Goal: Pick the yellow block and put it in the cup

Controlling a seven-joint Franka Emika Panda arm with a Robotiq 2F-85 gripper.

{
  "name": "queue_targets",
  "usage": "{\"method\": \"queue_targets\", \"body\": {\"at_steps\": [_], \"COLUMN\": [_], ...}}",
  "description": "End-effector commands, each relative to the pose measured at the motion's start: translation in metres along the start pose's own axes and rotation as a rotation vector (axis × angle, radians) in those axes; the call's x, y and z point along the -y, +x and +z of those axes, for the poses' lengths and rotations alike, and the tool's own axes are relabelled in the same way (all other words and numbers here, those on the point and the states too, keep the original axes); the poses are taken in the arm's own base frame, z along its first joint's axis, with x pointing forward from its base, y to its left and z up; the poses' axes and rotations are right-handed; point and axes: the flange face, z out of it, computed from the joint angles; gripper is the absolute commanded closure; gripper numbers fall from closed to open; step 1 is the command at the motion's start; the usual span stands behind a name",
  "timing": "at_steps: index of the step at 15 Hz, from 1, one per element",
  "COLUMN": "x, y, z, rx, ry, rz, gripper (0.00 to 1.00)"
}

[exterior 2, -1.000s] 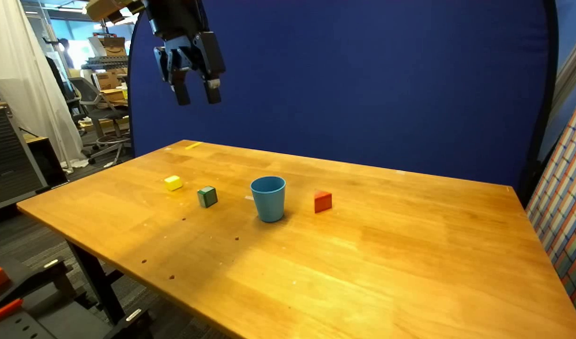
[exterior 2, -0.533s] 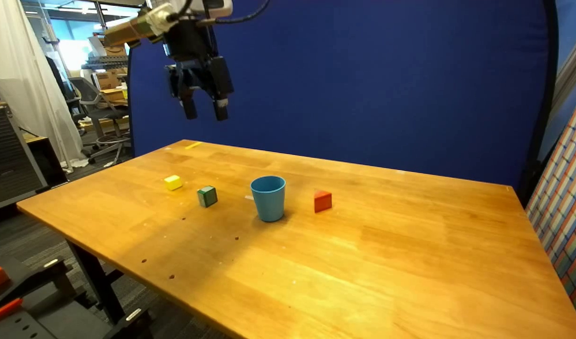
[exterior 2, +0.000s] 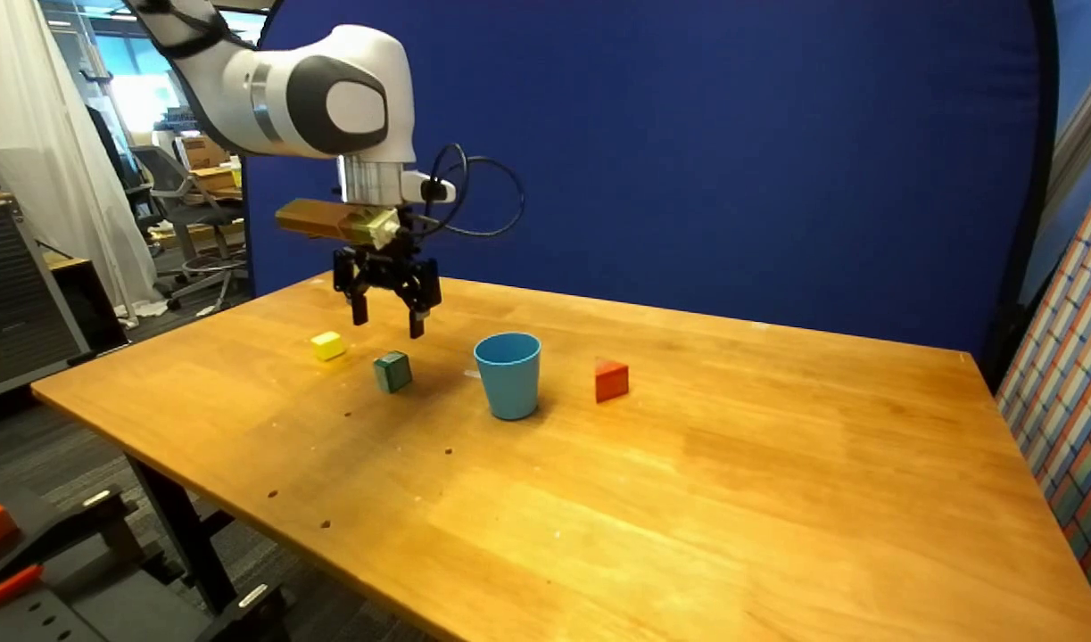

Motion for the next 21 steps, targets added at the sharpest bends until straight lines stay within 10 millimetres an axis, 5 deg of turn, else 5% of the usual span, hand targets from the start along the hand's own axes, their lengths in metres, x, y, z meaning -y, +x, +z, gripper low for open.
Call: {"method": "queue_targets", "body": {"at_steps": [1,4,9,21], "x": [0.036,0.071,0.093,0.115], "y": [0.064,0.092,0.111,0.060], "z": [0.036,0.051,0.056,0.063], "rx": [-0.001,-0.013,-0.012,0.075], "ry": [0.016,-0.008,-0.019,0.019], "rz": [-0.103,-0.182,-0.218,-0.080], "gripper": [0.00,0.00,0.00,0.00]}}
